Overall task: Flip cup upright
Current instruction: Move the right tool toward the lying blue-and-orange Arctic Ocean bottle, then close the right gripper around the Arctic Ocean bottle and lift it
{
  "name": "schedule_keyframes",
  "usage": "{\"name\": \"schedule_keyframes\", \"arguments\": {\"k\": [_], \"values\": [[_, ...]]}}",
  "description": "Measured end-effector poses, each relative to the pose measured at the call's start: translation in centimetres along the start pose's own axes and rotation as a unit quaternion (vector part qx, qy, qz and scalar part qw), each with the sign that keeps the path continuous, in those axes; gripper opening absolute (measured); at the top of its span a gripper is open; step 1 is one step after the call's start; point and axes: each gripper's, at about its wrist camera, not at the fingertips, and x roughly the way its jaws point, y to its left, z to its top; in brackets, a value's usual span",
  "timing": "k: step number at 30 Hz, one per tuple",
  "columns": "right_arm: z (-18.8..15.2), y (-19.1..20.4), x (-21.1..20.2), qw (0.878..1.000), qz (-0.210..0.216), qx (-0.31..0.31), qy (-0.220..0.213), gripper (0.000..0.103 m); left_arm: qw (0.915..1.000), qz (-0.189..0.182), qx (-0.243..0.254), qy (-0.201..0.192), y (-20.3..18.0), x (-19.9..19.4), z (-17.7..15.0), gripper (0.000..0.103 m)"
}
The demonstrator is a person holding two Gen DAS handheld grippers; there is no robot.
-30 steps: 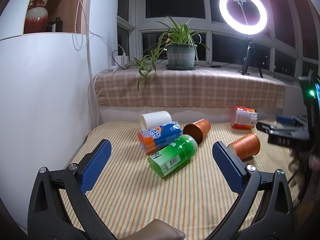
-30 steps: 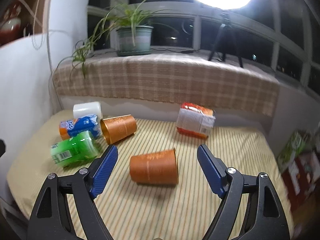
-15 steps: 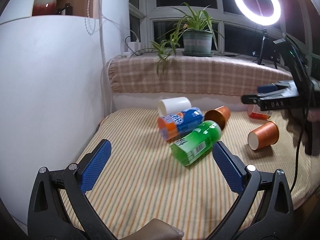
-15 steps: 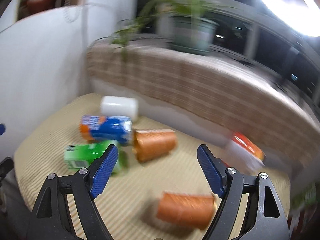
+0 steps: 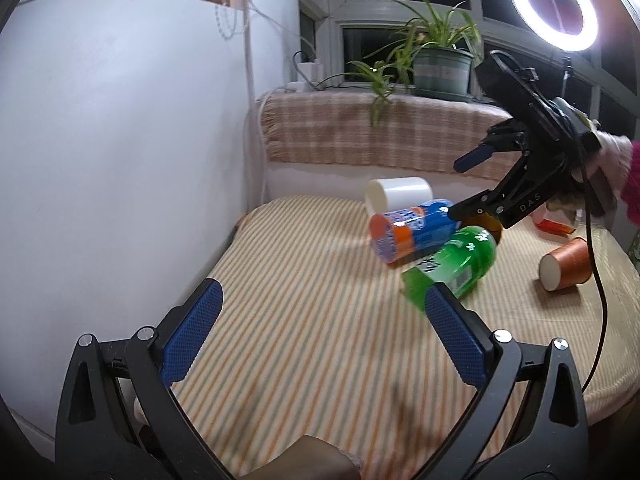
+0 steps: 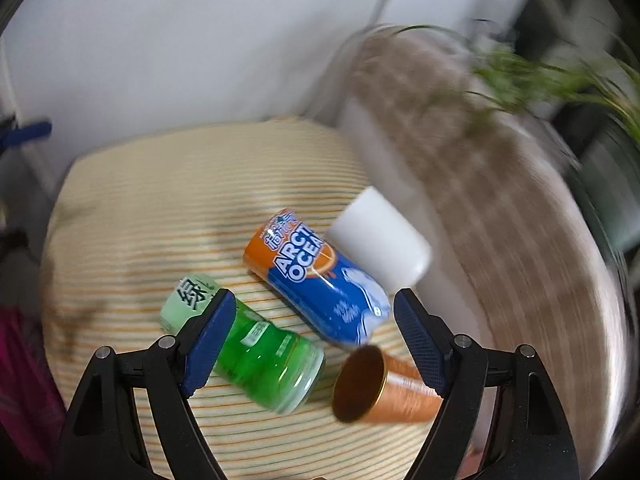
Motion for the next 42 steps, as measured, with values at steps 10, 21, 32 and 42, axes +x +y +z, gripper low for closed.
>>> {"name": "schedule_keyframes", "arguments": {"k": [10, 21, 32, 42], "values": [[2.3, 0.4, 6.2, 0.984, 0.05, -0.138, 0.103, 0.075, 0.9989, 0.016, -0.036, 0.026, 3.1, 1.5, -0.5, 0.103], [3.1, 1.2, 11.0, 0.962, 0.059, -0.216, 0.158, 0.075, 0.9969, 0.029, -0.06, 0.041, 4.8, 3.0, -0.8, 0.103], [4.4, 1.1, 13.2, 0.96, 0.06, -0.219, 0.164, 0.066, 0.9962, 0.039, -0.067, 0.04, 5.8, 2.5, -1.1, 0.103], [5.3, -0.1, 10.2, 0.978, 0.064, -0.162, 0.12, 0.062, 0.997, 0.036, -0.06, 0.033, 5.4, 1.8, -0.9, 0.103]]}}
